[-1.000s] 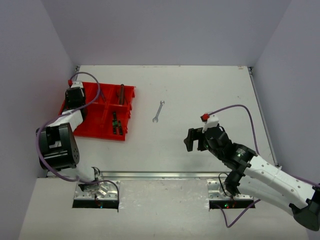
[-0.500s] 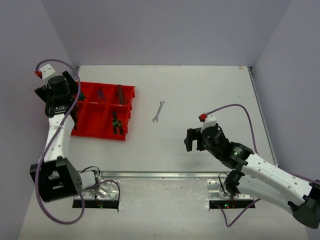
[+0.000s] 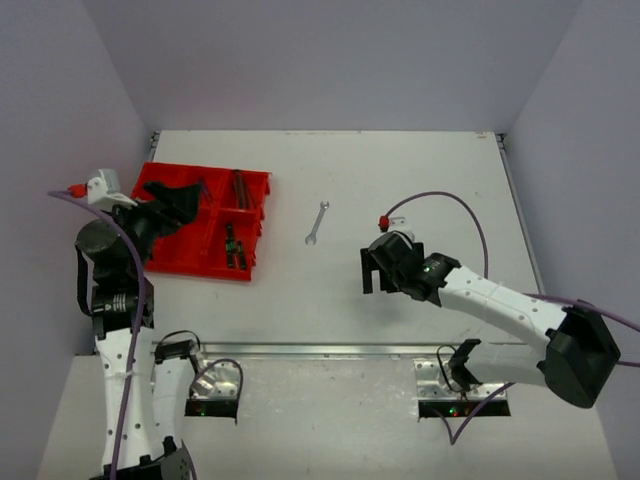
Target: Sort the tools into containers
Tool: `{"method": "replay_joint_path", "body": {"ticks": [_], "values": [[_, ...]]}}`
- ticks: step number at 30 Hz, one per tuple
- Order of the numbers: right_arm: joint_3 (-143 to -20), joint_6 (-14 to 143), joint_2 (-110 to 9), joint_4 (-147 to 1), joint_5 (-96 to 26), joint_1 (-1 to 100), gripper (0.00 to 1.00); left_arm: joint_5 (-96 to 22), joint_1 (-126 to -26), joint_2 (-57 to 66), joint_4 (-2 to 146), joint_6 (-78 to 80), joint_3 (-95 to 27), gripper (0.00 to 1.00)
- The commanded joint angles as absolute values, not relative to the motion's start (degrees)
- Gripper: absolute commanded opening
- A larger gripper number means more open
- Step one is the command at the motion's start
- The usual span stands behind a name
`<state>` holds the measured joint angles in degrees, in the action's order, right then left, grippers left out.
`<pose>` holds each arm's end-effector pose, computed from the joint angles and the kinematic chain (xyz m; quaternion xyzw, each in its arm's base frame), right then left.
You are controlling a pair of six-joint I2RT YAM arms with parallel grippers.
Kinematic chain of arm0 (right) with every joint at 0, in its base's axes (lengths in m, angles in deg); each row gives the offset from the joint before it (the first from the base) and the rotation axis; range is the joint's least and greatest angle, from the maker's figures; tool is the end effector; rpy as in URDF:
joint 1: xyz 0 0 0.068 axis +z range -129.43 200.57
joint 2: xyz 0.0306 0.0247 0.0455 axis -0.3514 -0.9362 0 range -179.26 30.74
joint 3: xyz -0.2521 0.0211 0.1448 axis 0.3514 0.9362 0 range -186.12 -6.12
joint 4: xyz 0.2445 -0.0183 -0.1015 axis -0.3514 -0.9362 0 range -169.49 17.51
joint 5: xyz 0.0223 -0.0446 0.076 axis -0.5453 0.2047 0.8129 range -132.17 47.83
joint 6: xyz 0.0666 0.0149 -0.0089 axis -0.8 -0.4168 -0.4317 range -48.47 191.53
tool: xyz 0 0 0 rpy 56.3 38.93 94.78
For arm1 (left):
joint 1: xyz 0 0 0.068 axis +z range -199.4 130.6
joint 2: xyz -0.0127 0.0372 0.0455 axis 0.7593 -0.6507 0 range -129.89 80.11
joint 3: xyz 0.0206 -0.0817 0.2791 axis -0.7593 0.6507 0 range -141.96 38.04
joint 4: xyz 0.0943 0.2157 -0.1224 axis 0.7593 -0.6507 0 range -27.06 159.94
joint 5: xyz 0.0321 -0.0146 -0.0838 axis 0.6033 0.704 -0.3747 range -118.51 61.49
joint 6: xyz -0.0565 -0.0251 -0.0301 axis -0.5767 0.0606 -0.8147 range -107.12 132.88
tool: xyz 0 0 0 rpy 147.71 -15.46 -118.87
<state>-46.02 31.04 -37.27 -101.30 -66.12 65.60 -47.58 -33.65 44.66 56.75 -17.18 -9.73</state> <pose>0.1787 0.1467 0.2070 0.0219 0.9394 0.0430 0.3395 0.1458 0.0222 0.3877 -0.1664 0.6924 -0.2033 0.6720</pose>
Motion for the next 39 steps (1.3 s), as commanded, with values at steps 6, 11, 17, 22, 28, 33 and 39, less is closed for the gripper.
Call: {"method": "replay_joint_path", "body": {"ticks": [6, 11, 17, 22, 28, 33, 39], "values": [[-52.5, 38.7, -45.0, -103.4, -64.4, 44.9, 0.99, -45.1, -36.8, 49.4, 43.9, -12.0, -0.6, 1.00], [-58.0, 48.9, -58.2, -100.6, -54.0, 35.0, 0.93, -44.7, -40.4, 52.9, 45.5, -11.9, 1.0, 1.00], [-63.9, 52.2, -68.3, -100.9, -52.5, 32.8, 0.80, -46.5, -44.2, 52.3, 45.9, -11.6, 1.4, 1.00], [-66.7, 52.6, -75.4, -102.3, -47.7, 31.8, 0.51, -47.2, -45.0, 53.9, 46.2, -11.4, 1.6, 1.00], [-65.2, 51.6, -78.3, -102.8, -48.9, 31.7, 0.33, -48.5, -45.2, 53.6, 46.9, -11.1, 1.9, 1.00], [-65.6, 51.9, -80.0, -103.5, -46.9, 31.7, 0.28, -49.2, -45.6, 53.3, 47.1, -11.0, 2.0, 1.00], [-64.5, 52.3, -79.4, -105.0, -47.8, 32.0, 0.27, -49.9, -46.0, 52.7, 47.2, -10.9, 2.1, 1.00]]}}
